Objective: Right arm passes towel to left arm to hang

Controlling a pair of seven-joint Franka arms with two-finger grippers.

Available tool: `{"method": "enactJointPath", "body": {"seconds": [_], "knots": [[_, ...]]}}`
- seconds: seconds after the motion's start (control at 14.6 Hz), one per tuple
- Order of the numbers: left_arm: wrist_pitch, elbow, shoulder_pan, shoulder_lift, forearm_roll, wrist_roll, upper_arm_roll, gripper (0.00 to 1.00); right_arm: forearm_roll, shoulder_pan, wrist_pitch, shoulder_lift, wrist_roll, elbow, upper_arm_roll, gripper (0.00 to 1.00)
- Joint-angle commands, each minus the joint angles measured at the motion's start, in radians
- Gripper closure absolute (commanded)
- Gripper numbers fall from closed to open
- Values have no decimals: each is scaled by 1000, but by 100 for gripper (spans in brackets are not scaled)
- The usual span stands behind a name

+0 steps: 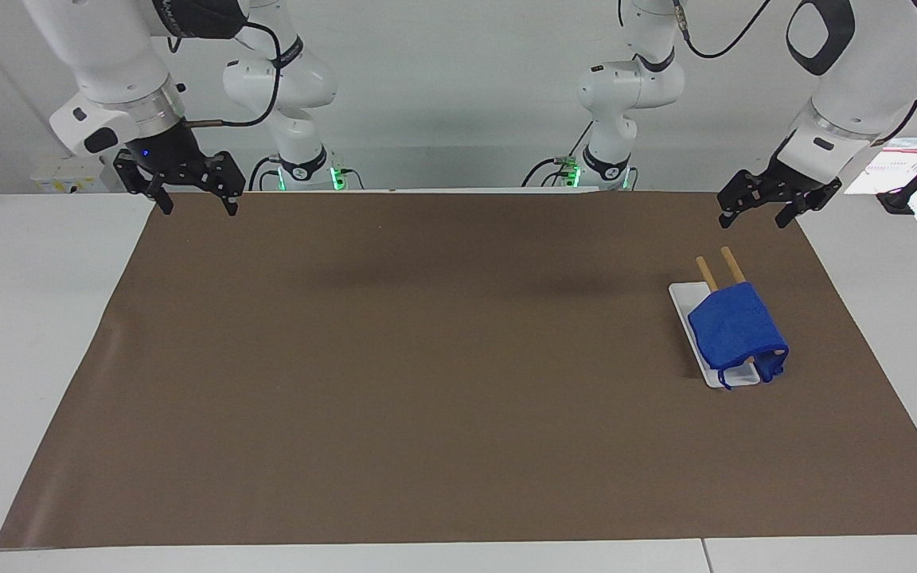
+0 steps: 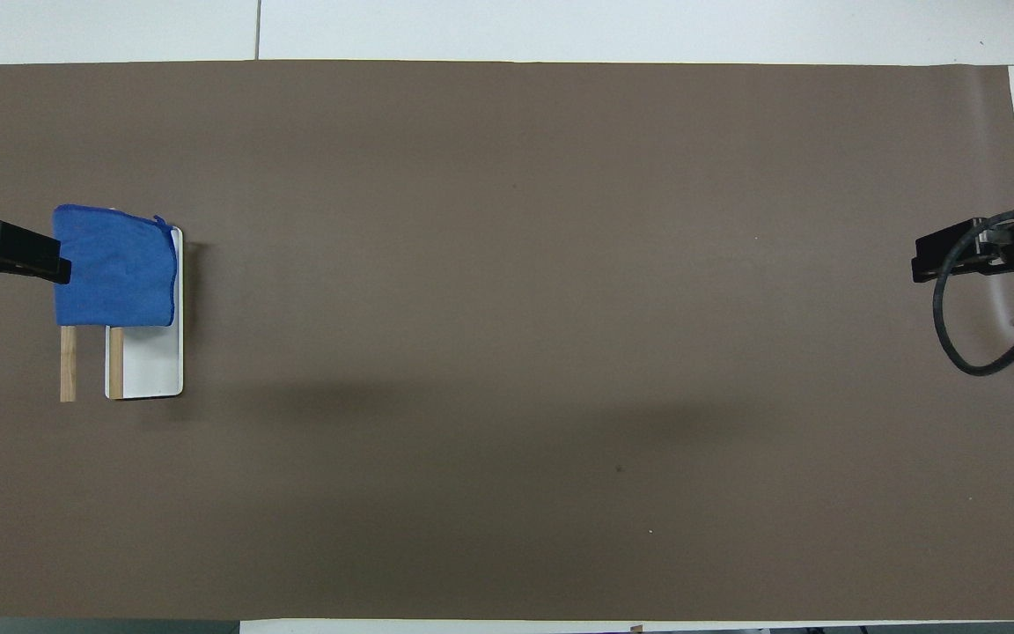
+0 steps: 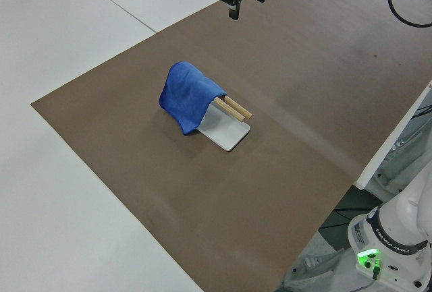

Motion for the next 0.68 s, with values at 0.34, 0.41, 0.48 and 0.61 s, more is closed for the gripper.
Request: {"method": "enactJointPath", "body": {"seconds": [0.34, 0.41, 0.48, 0.61], "knots": [[8, -14, 3, -16, 13, 9, 0, 0, 12, -13, -2, -11, -27, -16, 4, 0], [6, -14, 3, -16, 13, 7, 0, 0, 12, -13, -2, -11, -28, -16, 4, 0], [8, -14, 3, -16, 13, 7, 0, 0, 10, -13, -2, -11, -36, -16, 4, 0], [8, -14, 3, -16, 13, 7, 0, 0, 8, -15, -2, -11, -45, -16, 4, 0]]}}
